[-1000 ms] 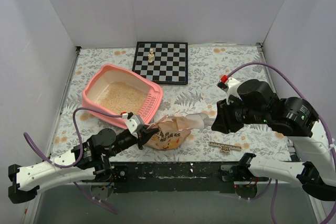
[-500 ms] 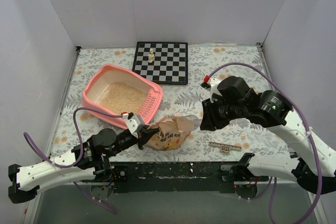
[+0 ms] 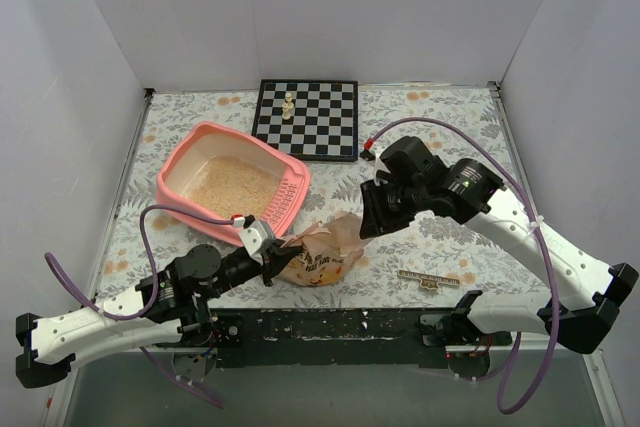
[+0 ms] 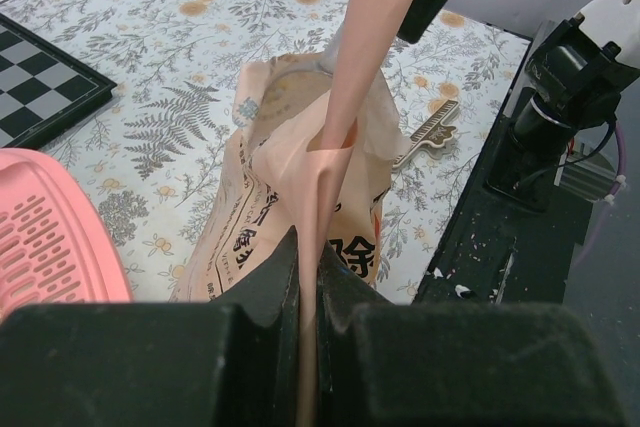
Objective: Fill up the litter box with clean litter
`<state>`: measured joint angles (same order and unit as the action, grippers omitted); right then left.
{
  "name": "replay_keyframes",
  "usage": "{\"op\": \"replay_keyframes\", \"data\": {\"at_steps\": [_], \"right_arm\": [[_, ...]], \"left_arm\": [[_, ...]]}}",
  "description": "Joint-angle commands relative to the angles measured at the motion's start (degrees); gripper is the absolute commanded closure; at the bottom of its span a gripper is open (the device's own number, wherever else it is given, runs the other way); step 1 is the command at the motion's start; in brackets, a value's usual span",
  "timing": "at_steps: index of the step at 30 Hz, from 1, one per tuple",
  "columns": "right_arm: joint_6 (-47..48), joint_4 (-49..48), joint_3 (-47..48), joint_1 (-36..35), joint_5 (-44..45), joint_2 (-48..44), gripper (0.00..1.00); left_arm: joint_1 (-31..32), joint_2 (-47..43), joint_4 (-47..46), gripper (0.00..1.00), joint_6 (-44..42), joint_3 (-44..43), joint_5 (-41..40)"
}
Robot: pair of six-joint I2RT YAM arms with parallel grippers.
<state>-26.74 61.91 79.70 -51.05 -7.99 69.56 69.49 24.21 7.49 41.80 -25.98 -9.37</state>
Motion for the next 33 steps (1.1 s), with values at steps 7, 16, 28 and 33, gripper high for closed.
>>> {"op": "replay_keyframes", "data": {"at_steps": [7,16,28,33], "right_arm": [[-7.4,-11.6,-6.3,5.4,9.6,-3.3,0.99],[-9.1,-13.7,-7.8,6.1,13.4,-3.6,0.96],[-1.1,-7.5,-2.1,6.2,1.7,-0.8,0.99],[2.9,-6.5,-1.6,6.3,-6.1,4.1,0.99]], "left_arm": [[-0.1,-0.7,-4.8,1.0,0.6,-3.0,2.4],[0.0,-1.0,-4.8,1.0,0.6,-3.0,2.4],[0.0,-0.8,-5.1,1.0,0.3,-3.0,3.6],[0.0,-0.3,-4.9,1.0,0.2,-3.2,4.1]]}}
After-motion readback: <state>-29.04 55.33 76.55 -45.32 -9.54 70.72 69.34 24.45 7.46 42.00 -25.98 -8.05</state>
